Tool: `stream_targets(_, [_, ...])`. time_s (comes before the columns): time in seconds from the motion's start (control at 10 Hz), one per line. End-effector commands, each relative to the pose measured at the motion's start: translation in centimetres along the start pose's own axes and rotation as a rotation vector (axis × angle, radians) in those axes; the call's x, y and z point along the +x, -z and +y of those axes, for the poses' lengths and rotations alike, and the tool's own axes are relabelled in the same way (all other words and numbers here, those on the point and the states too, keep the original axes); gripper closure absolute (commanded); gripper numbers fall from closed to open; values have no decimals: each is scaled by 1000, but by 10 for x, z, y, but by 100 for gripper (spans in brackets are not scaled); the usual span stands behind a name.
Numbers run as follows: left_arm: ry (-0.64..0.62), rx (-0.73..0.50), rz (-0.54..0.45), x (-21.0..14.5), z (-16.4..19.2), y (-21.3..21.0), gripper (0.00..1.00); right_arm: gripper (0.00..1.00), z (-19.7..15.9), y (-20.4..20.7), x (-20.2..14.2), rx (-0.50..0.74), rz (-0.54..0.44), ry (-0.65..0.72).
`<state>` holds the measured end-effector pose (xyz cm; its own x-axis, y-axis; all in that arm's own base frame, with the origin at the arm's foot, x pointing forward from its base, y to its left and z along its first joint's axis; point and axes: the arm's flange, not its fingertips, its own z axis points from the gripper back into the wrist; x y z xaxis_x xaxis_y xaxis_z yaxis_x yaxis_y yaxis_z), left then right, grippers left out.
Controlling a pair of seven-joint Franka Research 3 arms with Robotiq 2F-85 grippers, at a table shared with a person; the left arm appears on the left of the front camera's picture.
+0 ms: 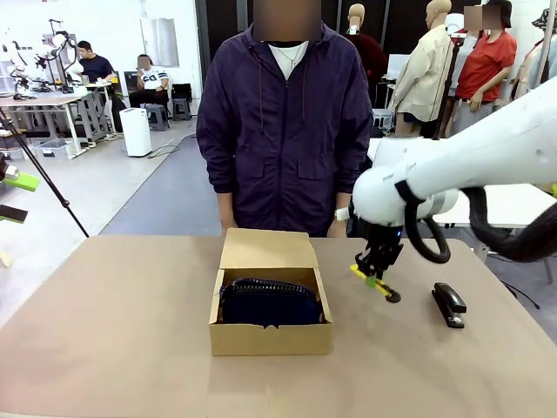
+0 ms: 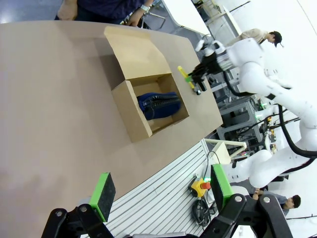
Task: Pack the items into the box.
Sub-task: Pick up the item indicated by the person and place it inside the Mailer Box.
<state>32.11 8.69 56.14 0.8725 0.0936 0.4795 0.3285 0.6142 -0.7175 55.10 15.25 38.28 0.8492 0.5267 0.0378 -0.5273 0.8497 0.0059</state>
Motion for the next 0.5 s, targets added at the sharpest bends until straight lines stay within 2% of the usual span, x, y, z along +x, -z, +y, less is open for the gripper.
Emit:
stream_targets(0.0, [-12,2,5,-1,-2,-2,0,100,-10,-54,-20,28,13,-25])
stream_targets(0.1, [-12,2,5,-1,-2,-2,0,100,-11,-58,-25,-8,3,14])
stream_targets(0.2, [-12,2,5,-1,-2,-2,0,100,-12,-45,-26,-129,31,90])
stream_targets(0.3, [-12,2,5,-1,-2,-2,0,100,-5,-62,-21,-5,0,6])
stream_targets(0.4, [-12,2,5,-1,-2,-2,0,100,-5,-62,-21,-5,0,6])
